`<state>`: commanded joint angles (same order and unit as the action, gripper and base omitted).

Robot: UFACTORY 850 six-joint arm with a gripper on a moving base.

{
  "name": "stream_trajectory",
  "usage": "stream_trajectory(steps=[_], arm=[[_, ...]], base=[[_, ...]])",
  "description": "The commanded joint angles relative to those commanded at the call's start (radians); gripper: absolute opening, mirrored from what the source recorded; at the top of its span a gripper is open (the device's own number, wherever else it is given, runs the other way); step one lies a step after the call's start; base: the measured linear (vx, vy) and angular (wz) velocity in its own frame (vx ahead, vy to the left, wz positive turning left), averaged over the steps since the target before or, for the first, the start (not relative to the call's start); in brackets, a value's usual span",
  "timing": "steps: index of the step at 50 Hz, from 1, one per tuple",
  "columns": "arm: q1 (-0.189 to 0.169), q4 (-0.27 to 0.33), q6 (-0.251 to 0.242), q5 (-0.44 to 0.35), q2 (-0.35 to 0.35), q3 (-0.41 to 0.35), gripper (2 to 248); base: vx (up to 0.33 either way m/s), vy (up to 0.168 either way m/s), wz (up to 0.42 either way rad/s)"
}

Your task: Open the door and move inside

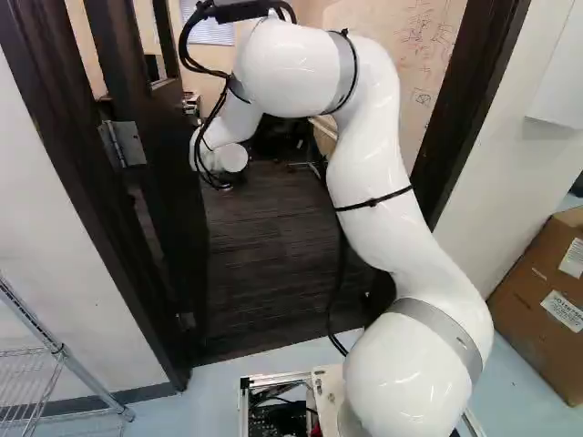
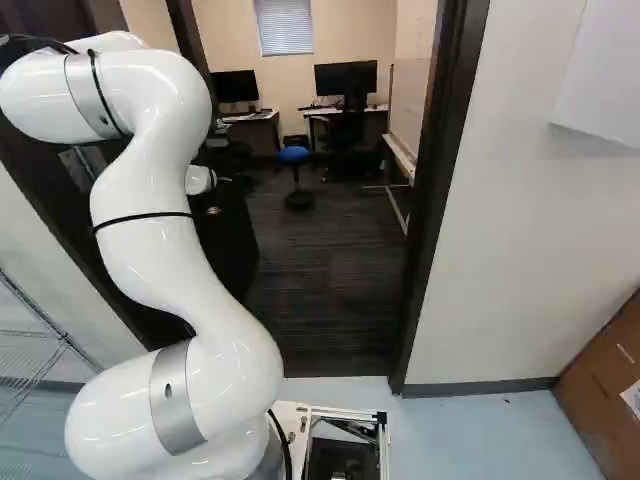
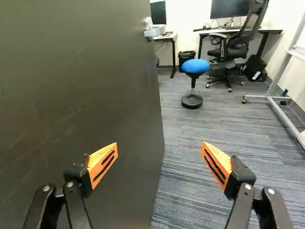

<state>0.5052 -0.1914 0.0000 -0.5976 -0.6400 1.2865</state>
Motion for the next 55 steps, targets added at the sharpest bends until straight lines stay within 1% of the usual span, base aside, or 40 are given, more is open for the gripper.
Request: stream_trajectory(steps=[55], arm=[[-0.078,0.077,0.0,0.0,0.071,-0.096,247]], base=[[0.0,0.0,0.0]])
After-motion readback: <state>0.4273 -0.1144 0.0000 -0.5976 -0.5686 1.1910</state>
